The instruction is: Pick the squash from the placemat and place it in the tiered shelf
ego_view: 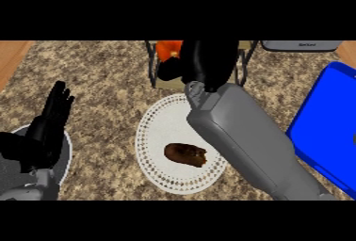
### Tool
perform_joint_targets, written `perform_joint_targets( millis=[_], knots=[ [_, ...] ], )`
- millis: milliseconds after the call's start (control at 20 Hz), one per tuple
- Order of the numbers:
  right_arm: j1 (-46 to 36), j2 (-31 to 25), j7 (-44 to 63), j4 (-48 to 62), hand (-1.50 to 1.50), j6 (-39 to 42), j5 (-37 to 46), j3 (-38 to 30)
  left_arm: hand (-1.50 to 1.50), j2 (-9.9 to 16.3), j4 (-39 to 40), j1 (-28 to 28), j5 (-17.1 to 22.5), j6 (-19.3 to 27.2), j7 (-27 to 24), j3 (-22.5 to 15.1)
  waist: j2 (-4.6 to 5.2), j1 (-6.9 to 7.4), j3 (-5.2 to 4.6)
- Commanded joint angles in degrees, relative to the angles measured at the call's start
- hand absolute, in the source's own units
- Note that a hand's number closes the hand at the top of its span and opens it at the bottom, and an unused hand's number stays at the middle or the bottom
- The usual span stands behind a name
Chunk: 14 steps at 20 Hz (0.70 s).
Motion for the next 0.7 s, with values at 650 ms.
perform_joint_targets(
  millis=[650],
  knots=[
    [-5.62, 0.67, -14.13, 29.04, 1.50, -22.88, 1.12, -13.91, 0.00, -0.92, 1.29, -1.93, -0.80, -0.44, 0.48, 0.27, 0.46, 0.86, 0.02]
  ],
)
